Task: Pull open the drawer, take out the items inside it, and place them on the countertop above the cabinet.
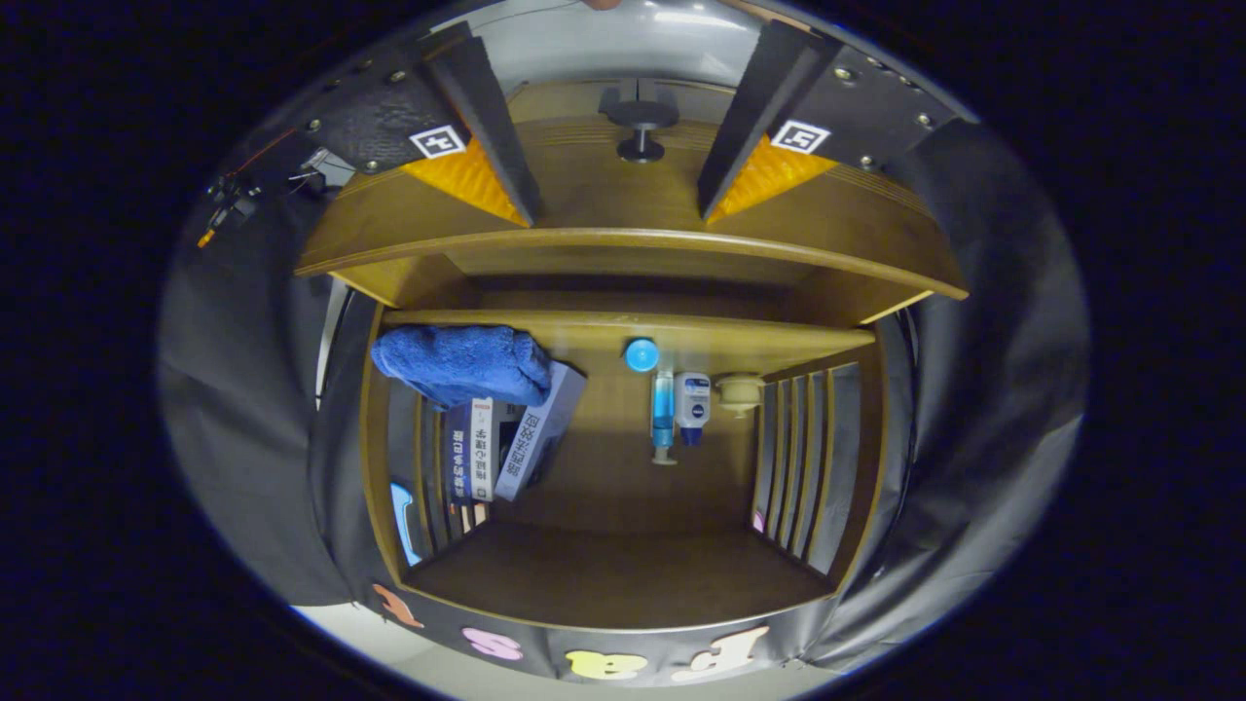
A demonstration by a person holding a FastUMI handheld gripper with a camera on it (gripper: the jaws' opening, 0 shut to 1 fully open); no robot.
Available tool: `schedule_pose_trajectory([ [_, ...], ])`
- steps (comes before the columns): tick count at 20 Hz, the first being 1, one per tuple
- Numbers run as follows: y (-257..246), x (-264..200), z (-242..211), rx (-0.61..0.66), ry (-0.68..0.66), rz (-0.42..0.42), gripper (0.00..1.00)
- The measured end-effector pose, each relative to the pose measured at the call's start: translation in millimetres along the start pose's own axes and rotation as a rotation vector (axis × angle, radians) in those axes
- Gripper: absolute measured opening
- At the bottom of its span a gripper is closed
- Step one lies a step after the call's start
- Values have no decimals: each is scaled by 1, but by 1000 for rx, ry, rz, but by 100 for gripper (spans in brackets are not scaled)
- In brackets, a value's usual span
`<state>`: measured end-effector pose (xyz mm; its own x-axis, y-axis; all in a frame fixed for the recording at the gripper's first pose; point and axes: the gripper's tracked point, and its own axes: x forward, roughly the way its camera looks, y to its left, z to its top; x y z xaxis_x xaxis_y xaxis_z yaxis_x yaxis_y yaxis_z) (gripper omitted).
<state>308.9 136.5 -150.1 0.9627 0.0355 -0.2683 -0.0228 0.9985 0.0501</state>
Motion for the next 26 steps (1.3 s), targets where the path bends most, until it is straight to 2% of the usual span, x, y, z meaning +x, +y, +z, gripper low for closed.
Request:
schedule_pose_trajectory([
  [13,4,67,12,10,-9,6,98],
  [26,8,105,20,16,-25,-1,98],
])
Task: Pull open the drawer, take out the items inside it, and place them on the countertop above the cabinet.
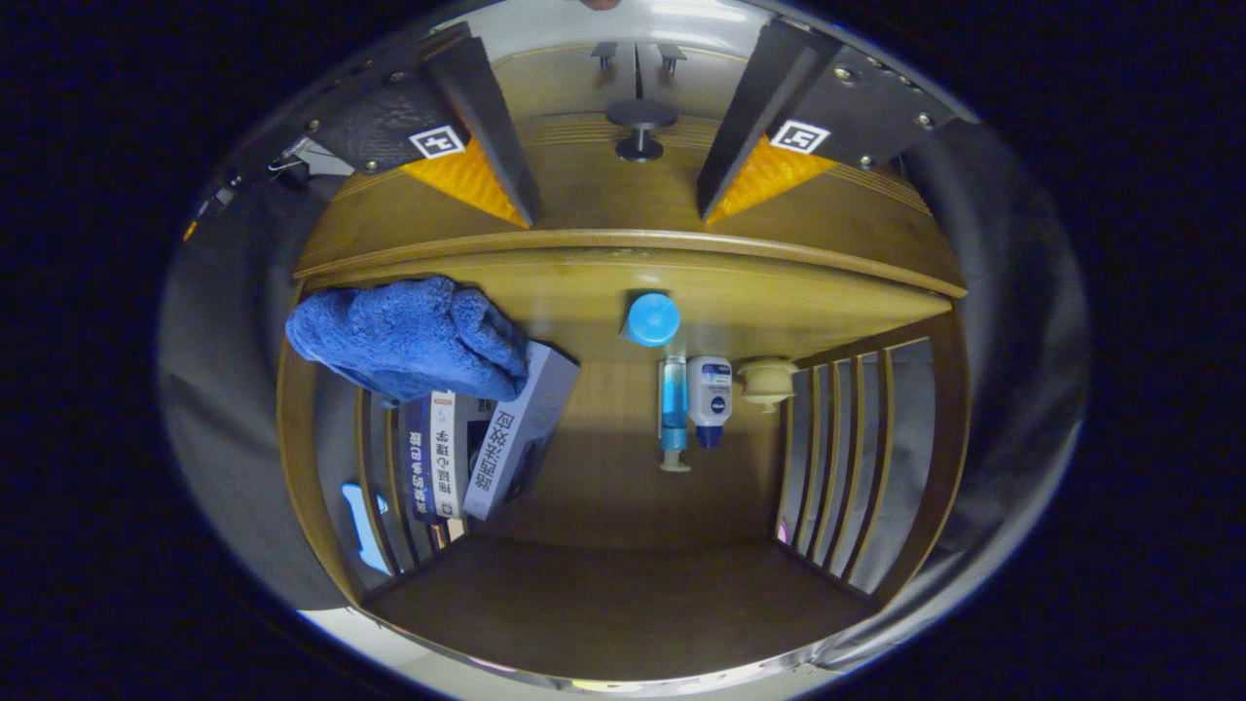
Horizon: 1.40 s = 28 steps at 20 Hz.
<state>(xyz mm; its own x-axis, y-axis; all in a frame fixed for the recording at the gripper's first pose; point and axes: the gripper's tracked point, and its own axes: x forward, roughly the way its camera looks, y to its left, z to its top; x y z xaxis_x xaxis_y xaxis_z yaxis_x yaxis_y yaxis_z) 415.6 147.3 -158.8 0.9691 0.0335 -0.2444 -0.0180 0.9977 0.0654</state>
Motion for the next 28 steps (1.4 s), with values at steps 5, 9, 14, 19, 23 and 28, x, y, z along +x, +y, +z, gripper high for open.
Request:
schedule_pose_trajectory([
  [5,1,1,-1,-3,-17,-1,98],
  [9,0,1,-1,-32,-37,-2,98],
  [14,5,-5,-2,-56,-44,64,99],
  [19,-4,-27,30,-5,-121,157,99],
  [23,-50,-37,62,45,-165,177,98],
  [28,-144,-51,98,62,-249,110,98],
])
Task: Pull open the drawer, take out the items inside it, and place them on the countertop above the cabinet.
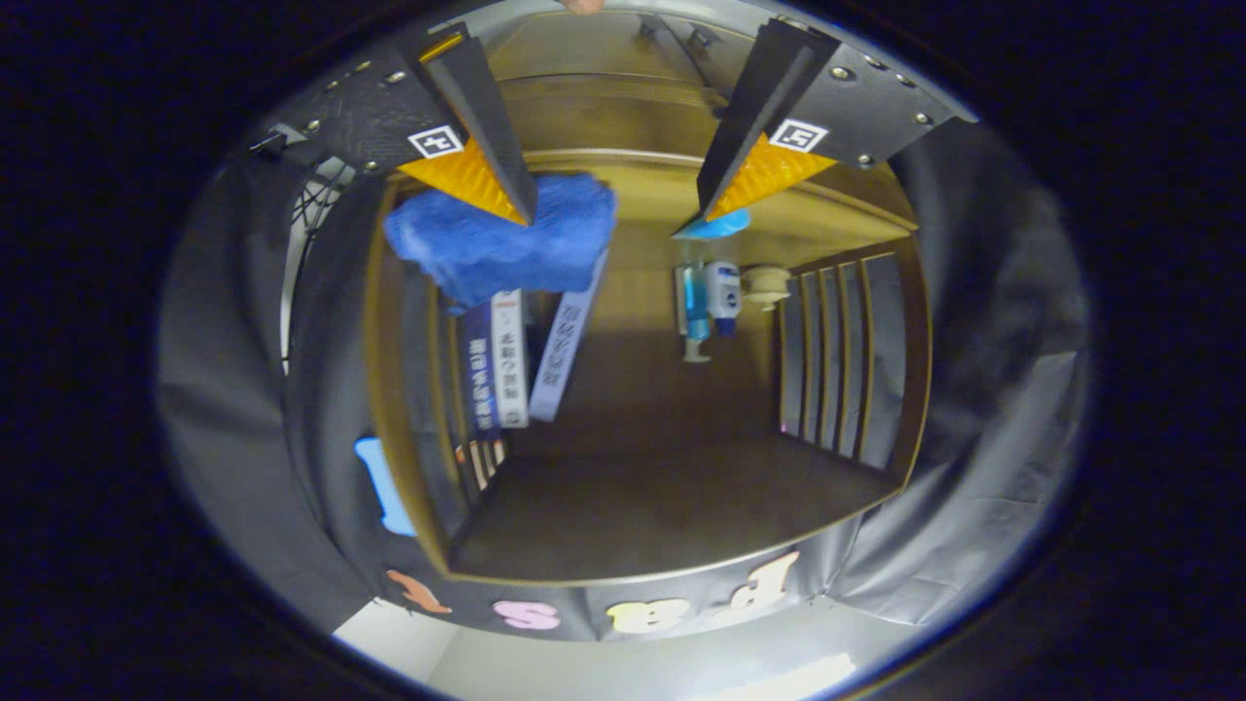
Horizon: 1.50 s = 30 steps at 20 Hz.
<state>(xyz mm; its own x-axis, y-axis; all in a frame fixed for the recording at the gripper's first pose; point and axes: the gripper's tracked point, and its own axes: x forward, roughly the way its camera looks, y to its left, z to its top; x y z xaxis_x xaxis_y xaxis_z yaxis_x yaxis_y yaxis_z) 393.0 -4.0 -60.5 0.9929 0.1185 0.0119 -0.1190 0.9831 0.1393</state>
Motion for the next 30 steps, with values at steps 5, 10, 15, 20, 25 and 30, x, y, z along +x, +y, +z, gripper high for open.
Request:
schedule_pose_trajectory([
  [5,-90,-30,34,-61,-103,-94,98],
  [10,-152,-85,52,-50,-248,-114,98],
  [15,-177,-129,21,28,-173,-109,98],
  [20,-177,-165,2,78,-126,-84,98],
  [25,-170,-180,-12,121,-94,-72,98],
  [30,-170,-189,-32,181,-42,-82,98],
])
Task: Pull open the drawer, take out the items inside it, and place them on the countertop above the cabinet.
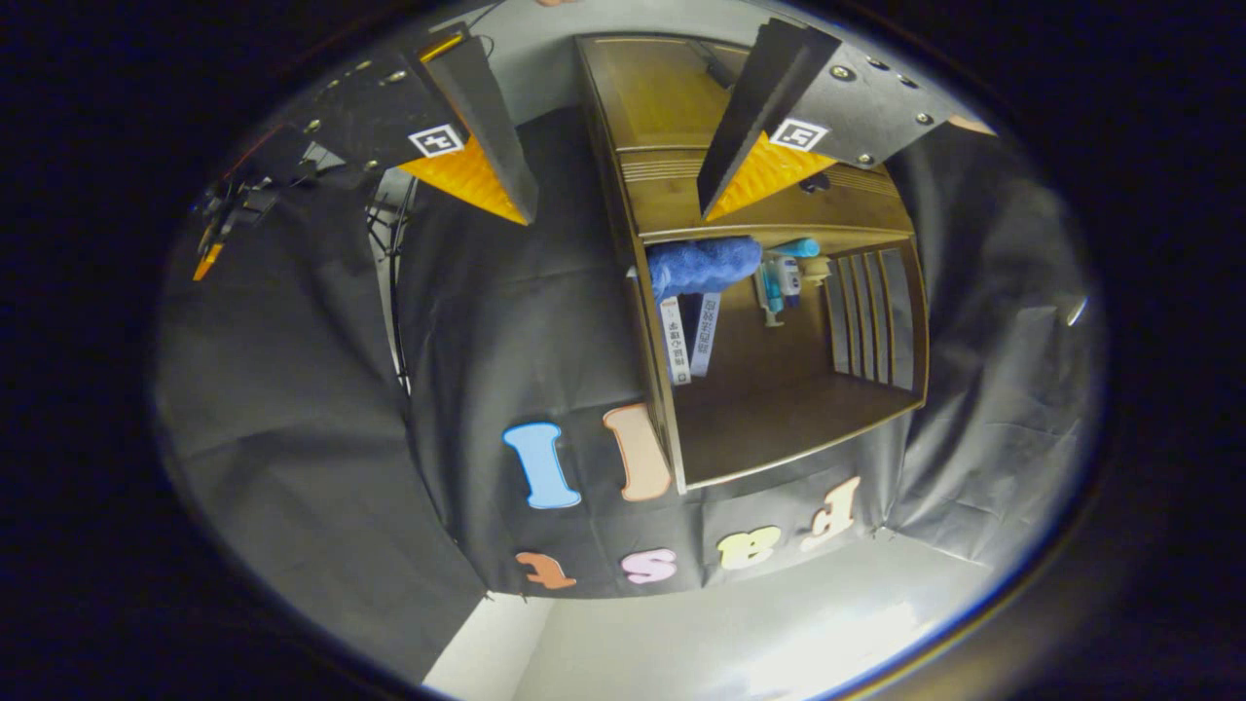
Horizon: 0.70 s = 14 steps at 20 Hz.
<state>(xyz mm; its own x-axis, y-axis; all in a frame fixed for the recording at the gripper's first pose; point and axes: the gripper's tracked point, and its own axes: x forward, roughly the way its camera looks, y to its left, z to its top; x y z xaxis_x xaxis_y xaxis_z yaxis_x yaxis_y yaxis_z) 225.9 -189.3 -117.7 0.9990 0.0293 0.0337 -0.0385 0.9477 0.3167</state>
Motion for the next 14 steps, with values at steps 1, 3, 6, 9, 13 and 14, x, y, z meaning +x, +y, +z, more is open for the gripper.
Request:
schedule_pose_trajectory([
  [1,-1,-1,-4,11,8,-3,98],
  [3,-4,-4,-9,21,17,-12,98],
  [6,-7,-4,-13,28,25,-18,98],
  [9,-5,-4,-16,26,34,-18,98],
  [13,-7,-4,-14,27,34,-20,98],
  [14,-7,-4,-14,31,36,-22,98],
])
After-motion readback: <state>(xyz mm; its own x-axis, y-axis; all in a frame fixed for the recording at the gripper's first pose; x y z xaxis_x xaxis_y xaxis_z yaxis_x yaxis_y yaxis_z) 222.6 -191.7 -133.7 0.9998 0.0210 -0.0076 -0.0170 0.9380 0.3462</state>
